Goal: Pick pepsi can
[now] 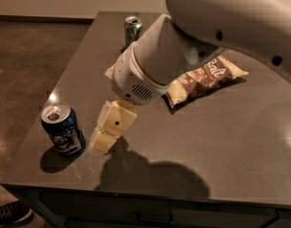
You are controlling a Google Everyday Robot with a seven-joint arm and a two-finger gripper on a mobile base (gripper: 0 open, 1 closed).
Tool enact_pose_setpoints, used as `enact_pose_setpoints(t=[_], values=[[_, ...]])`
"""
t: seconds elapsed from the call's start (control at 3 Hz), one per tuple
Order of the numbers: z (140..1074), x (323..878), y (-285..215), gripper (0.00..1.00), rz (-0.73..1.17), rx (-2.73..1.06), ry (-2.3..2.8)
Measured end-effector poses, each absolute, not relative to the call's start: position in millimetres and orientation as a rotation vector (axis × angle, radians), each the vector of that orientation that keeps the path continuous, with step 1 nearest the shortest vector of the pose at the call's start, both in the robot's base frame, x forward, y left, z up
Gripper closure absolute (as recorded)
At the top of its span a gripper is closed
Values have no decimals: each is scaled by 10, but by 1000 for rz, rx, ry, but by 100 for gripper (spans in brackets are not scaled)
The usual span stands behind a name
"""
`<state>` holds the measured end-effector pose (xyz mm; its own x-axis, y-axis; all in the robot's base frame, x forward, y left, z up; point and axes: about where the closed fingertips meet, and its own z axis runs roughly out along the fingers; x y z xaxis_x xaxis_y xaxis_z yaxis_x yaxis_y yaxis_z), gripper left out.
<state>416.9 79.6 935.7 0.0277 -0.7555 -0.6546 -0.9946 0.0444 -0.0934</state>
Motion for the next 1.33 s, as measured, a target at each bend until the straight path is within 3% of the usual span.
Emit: enact_pose_setpoints(t=[1.0, 1.33], values=[[9126, 4079, 1691, 0, 590, -1864, 1631], [9088, 4130, 1786, 16, 593, -1877, 1625]])
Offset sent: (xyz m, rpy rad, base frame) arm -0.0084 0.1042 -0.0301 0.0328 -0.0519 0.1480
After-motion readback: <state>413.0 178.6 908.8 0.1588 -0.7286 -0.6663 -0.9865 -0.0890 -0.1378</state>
